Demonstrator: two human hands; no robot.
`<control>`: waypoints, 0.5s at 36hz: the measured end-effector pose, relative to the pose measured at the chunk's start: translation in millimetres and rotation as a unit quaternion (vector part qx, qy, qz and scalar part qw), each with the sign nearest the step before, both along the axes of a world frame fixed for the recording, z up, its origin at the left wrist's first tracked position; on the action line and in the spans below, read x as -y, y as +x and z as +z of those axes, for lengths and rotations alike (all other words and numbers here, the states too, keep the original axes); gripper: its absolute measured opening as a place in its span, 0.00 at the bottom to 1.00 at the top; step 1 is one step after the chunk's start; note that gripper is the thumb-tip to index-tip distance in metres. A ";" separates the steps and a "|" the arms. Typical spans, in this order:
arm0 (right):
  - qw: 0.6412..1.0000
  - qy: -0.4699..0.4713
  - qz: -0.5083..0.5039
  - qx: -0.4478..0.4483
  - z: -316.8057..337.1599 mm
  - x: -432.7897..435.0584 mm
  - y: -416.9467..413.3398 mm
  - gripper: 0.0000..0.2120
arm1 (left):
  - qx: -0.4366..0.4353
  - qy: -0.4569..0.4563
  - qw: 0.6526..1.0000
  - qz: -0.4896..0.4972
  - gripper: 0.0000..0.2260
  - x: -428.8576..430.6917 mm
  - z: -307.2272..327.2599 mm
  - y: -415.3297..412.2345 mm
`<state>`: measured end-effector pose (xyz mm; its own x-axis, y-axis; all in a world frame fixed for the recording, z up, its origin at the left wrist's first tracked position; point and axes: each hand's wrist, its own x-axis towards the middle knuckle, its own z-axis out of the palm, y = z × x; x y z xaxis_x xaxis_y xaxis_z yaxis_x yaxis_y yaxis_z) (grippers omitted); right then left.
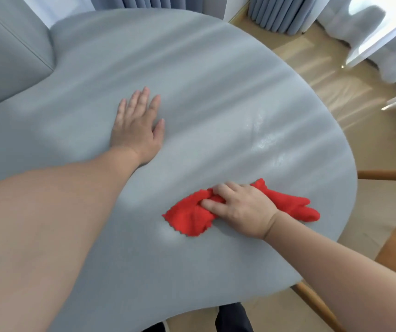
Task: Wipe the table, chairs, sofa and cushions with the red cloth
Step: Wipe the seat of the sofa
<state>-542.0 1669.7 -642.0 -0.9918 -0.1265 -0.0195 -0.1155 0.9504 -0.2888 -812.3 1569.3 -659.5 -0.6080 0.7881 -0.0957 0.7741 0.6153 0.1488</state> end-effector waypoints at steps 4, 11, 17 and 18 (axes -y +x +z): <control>0.998 -0.004 -0.066 -0.020 0.6 -24.7 -33.9 0.15 | -0.003 0.009 0.999 0.044 0.29 -8.8 1.8 -31.7; 0.970 0.053 -0.234 -0.032 -1.1 -102.9 -126.9 0.14 | -0.014 0.031 0.998 0.053 0.28 -5.8 -8.8 -39.0; 0.910 0.003 -0.414 0.006 -6.8 -156.0 -188.1 0.18 | -0.011 0.030 0.998 0.048 0.28 -4.8 -15.7 -47.6; 0.908 0.001 -0.419 0.022 -3.4 -155.5 -186.7 0.21 | -0.009 0.029 0.998 0.047 0.28 -4.1 -16.1 -47.9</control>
<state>-728.6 1825.2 -645.4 -0.7374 0.6728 -0.0597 0.6603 0.6995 -0.2733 -860.2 1573.5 -675.5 -0.6807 0.7314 -0.0403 0.7162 0.6761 0.1730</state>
